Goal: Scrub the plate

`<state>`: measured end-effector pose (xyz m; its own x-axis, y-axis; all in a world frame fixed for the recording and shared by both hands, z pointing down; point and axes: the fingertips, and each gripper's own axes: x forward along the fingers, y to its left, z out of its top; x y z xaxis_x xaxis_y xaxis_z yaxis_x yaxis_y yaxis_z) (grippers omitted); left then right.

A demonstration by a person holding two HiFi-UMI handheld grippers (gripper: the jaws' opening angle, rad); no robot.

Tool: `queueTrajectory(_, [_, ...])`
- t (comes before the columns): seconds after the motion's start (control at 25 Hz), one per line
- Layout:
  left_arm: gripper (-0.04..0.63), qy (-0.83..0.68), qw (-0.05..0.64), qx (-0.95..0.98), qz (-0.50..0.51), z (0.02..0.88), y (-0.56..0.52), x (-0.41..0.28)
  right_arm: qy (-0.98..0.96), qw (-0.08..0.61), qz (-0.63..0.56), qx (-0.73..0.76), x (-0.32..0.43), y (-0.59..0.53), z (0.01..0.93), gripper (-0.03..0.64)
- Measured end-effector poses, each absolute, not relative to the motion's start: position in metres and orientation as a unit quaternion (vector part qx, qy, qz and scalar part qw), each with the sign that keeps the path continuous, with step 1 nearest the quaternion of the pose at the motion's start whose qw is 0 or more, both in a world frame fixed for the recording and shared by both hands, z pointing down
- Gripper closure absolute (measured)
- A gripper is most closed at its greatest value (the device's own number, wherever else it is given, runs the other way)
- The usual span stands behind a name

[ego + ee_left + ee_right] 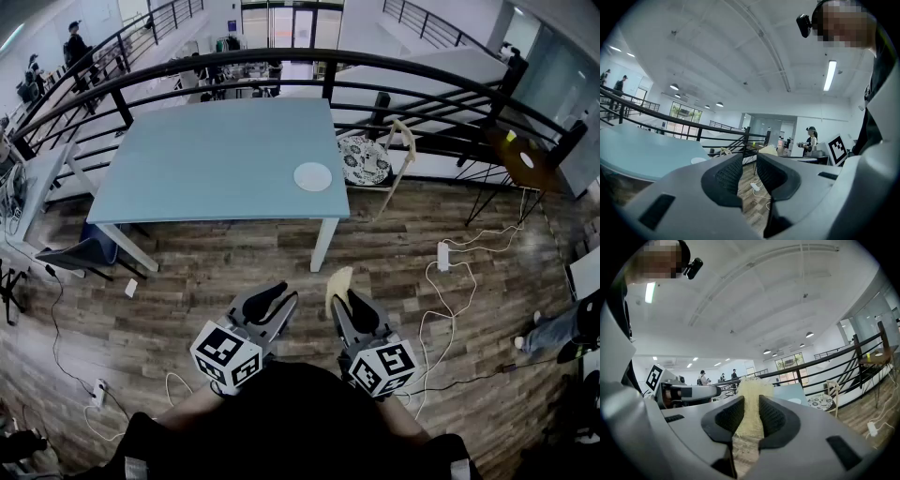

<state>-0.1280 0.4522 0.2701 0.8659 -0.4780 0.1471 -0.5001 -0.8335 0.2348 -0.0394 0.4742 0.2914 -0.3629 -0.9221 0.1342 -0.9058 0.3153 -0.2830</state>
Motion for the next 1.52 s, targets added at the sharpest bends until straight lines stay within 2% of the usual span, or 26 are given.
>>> queueTrajectory(0.56, [0.492,-0.276,0.156,0.947,0.044,0.281,0.464,-0.101,0.826,0.029,-0.17,-0.537,-0.018,0.488,0.297,0.512])
queueTrajectory(0.88, [0.492,-0.284,0.189,0.937,0.066,0.316,0.483,-0.064,0.822,0.028,-0.223,-0.524,0.018,0.502,0.335,0.512])
queueTrajectory(1.08, [0.492,-0.297,0.187,0.934,0.071,0.324,0.483,-0.067,0.819,0.031,-0.232,-0.524,0.018,0.503,0.347,0.512])
queueTrajectory(1.52, [0.492,-0.261,0.2,0.942,0.068,0.338,0.385,-0.073,0.791,0.027,-0.242,-0.561,0.014,0.414,0.361,0.512])
